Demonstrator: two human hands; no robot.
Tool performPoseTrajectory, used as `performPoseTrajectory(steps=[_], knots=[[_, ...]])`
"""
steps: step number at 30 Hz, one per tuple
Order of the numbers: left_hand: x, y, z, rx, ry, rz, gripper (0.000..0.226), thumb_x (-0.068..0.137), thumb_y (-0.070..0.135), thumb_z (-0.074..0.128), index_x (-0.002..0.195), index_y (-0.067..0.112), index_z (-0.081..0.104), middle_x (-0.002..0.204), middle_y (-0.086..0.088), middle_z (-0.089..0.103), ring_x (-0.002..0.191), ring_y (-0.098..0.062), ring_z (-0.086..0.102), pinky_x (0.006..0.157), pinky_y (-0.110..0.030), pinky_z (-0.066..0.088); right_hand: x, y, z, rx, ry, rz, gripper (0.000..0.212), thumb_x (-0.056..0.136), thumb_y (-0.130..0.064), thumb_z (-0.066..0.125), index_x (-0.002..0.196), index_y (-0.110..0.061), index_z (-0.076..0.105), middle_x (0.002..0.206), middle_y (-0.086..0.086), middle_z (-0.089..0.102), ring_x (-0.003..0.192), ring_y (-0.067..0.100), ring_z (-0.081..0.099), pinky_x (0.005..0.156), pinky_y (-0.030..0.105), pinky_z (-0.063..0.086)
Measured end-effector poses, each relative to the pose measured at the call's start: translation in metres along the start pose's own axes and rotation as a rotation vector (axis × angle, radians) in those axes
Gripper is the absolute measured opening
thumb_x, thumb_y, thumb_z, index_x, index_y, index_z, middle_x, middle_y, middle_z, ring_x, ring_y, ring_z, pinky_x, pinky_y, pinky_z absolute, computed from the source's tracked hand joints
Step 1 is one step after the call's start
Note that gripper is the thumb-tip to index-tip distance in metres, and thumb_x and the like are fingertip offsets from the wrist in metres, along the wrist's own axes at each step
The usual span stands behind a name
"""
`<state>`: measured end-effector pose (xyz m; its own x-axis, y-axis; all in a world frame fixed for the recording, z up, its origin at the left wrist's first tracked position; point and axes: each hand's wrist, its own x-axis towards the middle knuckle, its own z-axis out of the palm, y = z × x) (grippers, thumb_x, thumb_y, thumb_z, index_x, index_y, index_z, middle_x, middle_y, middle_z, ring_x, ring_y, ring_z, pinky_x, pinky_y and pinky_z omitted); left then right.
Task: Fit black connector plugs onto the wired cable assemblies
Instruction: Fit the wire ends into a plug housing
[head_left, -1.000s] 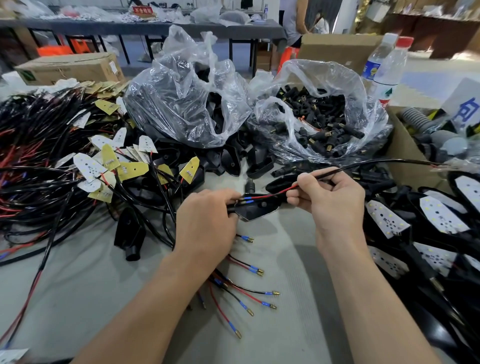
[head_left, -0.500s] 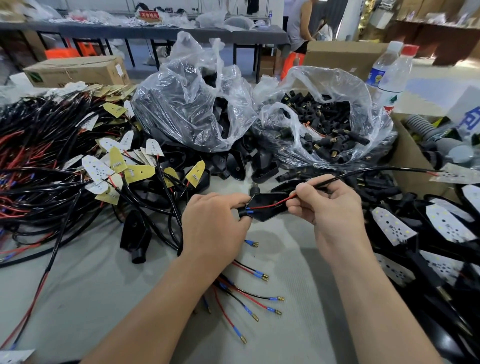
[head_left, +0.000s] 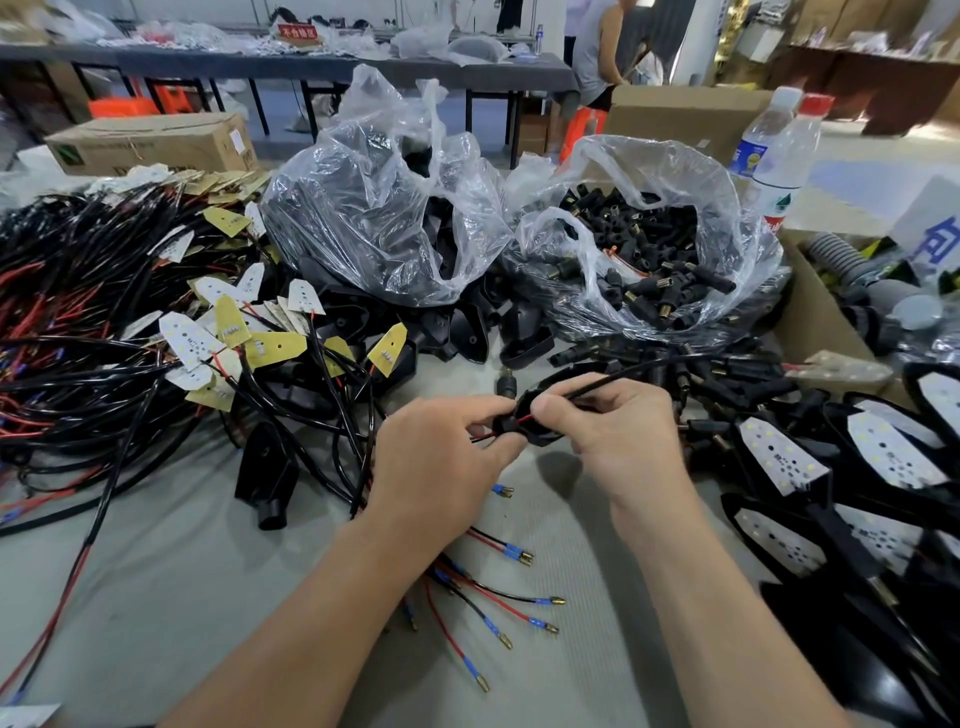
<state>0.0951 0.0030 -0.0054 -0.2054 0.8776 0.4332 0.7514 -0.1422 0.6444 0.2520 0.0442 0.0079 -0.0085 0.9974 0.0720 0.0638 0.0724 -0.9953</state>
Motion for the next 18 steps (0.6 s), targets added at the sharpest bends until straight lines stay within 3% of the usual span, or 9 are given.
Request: performPoseTrajectory(steps=[3,5,6,8,10,14,16,18], knots=[[0.001,0.002,-0.004,-0.216,-0.123,-0.020,0.034,0.079,0.024,0.079,0.103,0.047,0.077,0.087,0.029,0.075,0.082,0.009,0.070,0.074,-0.010,0.052,-0.005,0.001,0.009,-0.245,0.056,-0.090,0.020,0.071,-0.022,0.089,0.074,-0.038,0.078,0.091,-0.020,0.076,0.088,-0.002,0.070,0.078,0.025,0.053],[0.004,-0.001,-0.006,-0.434,-0.190,-0.085,0.044,0.081,0.002,0.076,0.100,0.042,0.080,0.089,0.021,0.078,0.087,0.000,0.075,0.079,-0.012,0.056,-0.003,-0.003,0.008,-0.304,0.093,-0.132,0.022,0.071,-0.025,0.089,0.074,-0.044,0.077,0.122,-0.027,0.066,0.115,-0.004,0.059,0.096,0.027,0.047],[0.006,-0.003,-0.006,-0.515,-0.206,-0.127,0.046,0.081,-0.005,0.073,0.100,0.037,0.081,0.091,0.014,0.079,0.089,-0.006,0.076,0.082,-0.018,0.058,-0.002,-0.004,0.006,-0.269,0.073,-0.128,0.021,0.072,-0.023,0.088,0.075,-0.041,0.078,0.125,-0.024,0.066,0.117,-0.004,0.059,0.100,0.031,0.048],[0.010,-0.006,-0.004,-0.603,-0.209,-0.192,0.048,0.081,-0.011,0.071,0.097,0.033,0.082,0.091,0.004,0.081,0.089,-0.014,0.078,0.085,-0.026,0.061,0.000,-0.004,0.002,-0.124,-0.005,-0.075,0.017,0.077,-0.015,0.086,0.076,-0.031,0.080,0.102,-0.012,0.077,0.100,0.003,0.070,0.096,0.041,0.056],[0.013,-0.008,-0.002,-0.626,-0.158,-0.237,0.053,0.080,-0.012,0.073,0.093,0.039,0.082,0.090,0.003,0.081,0.088,-0.016,0.078,0.087,-0.029,0.060,0.000,-0.005,-0.003,-0.090,-0.082,-0.067,0.016,0.079,-0.011,0.084,0.079,-0.027,0.081,0.085,-0.005,0.078,0.086,0.012,0.074,0.087,0.039,0.061],[0.014,-0.010,-0.003,-0.600,-0.065,-0.269,0.058,0.079,-0.007,0.077,0.088,0.050,0.079,0.088,0.011,0.080,0.086,-0.008,0.077,0.080,-0.020,0.059,-0.003,-0.008,-0.011,-0.179,-0.257,-0.112,0.030,0.070,-0.006,0.088,0.092,-0.023,0.078,0.091,-0.009,0.079,0.088,0.006,0.073,0.080,0.022,0.057],[0.016,-0.012,-0.006,-0.517,-0.028,-0.257,0.053,0.080,-0.001,0.080,0.085,0.051,0.078,0.086,0.017,0.079,0.084,-0.002,0.075,0.077,-0.014,0.057,-0.002,-0.007,-0.011,-0.150,-0.176,-0.097,0.033,0.065,-0.002,0.091,0.091,-0.017,0.076,0.089,-0.009,0.079,0.086,0.006,0.074,0.078,0.021,0.057],[0.018,-0.013,-0.012,-0.450,0.011,-0.236,0.046,0.080,-0.001,0.081,0.082,0.046,0.078,0.082,0.019,0.078,0.082,0.001,0.075,0.079,-0.013,0.056,0.000,-0.006,-0.011,-0.060,-0.100,-0.055,0.035,0.063,0.004,0.090,0.090,-0.010,0.073,0.083,0.001,0.078,0.078,0.014,0.073,0.075,0.027,0.058]])
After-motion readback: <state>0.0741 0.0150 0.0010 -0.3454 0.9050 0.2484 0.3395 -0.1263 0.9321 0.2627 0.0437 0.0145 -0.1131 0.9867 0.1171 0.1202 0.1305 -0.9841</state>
